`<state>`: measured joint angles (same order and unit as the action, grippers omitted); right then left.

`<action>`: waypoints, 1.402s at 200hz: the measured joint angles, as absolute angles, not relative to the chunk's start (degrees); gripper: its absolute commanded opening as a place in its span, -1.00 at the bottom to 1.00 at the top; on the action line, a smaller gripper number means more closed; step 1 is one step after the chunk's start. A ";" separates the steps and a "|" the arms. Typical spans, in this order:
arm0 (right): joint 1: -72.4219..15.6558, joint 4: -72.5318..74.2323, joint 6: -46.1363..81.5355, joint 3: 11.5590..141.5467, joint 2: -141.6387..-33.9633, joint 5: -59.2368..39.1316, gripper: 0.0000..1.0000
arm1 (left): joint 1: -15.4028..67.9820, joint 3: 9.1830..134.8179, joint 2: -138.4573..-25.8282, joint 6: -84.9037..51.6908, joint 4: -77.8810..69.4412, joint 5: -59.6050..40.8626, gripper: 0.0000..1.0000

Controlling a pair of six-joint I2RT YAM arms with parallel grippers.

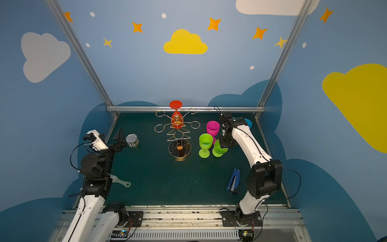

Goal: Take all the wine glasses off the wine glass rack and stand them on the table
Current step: 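Open the right gripper and draw it back from the green glasses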

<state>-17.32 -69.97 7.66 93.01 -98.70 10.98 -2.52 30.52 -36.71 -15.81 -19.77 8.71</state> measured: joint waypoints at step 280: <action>-13.87 -54.50 10.02 74.74 -67.18 -8.64 0.11 | -4.25 32.56 -38.89 -14.83 -14.37 6.11 0.93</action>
